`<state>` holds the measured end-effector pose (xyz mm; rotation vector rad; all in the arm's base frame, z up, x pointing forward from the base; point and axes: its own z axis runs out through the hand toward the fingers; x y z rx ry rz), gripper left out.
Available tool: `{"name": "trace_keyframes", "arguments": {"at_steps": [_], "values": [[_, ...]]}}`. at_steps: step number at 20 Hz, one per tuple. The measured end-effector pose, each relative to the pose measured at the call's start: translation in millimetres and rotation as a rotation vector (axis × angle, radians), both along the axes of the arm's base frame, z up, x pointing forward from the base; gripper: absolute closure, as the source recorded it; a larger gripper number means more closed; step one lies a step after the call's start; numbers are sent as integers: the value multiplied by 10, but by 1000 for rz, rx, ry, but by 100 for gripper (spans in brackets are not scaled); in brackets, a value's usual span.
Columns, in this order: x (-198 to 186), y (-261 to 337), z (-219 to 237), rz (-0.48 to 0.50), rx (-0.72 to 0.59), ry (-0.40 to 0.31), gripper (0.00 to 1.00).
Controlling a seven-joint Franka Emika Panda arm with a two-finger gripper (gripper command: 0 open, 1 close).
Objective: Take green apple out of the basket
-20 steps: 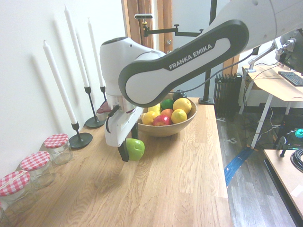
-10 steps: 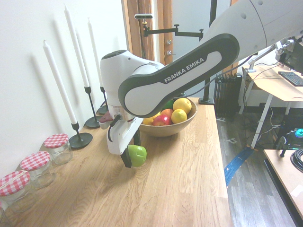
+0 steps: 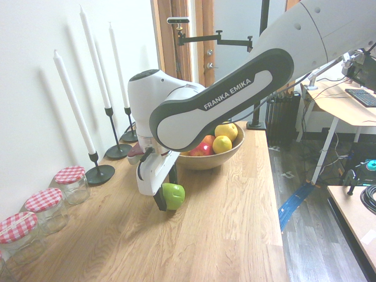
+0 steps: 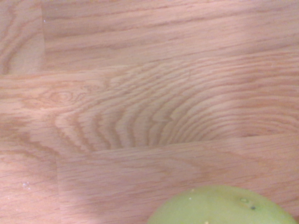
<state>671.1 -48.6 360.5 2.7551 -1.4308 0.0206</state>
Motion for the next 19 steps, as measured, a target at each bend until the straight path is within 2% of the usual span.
{"name": "trace_keyframes", "arguments": {"at_steps": [14,19], "values": [[1,37,42,4,0,-7,0],[-8,40,194,3,1,-29,0]]}}
